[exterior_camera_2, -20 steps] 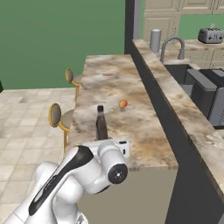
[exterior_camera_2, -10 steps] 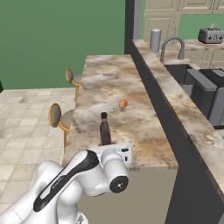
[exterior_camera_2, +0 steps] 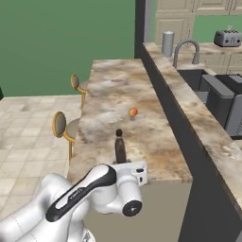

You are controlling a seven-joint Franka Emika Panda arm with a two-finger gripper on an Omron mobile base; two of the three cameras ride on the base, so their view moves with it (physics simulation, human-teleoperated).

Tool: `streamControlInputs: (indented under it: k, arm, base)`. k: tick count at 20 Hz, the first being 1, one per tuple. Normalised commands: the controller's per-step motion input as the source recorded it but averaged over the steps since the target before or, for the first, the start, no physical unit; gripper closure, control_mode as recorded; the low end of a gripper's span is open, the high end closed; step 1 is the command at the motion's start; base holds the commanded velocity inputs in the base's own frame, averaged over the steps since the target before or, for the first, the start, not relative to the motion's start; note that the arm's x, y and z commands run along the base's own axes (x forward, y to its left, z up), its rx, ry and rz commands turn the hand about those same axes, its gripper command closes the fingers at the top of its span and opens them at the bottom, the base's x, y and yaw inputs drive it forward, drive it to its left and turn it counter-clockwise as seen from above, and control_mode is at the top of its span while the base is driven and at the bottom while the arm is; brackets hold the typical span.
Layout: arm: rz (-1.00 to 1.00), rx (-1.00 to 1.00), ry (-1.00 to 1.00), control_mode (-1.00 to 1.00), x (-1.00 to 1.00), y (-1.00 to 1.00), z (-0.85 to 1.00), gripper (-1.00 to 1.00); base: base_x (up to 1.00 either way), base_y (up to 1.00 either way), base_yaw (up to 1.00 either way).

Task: Move the syrup bottle and shaker from the cabinet to the dining counter.

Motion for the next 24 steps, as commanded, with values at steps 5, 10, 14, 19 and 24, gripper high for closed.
streamControlInputs:
  k: [5,10,14,19,24]
  arm:
    - [0.0,0.0,0.0,-1.0,0.34,-0.22,-0.11,1.0]
    - [0.0,0.0,0.0,-1.0,0.32,-0.18,-0.13,1.0]
    - [0.0,0.0,0.0,-1.0,0.26,-0.17,-0.31,1.0]
    - [0.0,0.0,0.0,-1.0,0.09,-0.23,-0.44,1.0]
    - [0.0,0.01,0.0,-1.0,0.1,-0.24,-0.35,1.0]
  base:
    - [0.0,0.0,0.0]
    - [0.0,0.0,0.0]
    - [0.0,0.0,0.0]
    - [0.0,0.0,0.0]
    - [0.0,0.0,0.0]
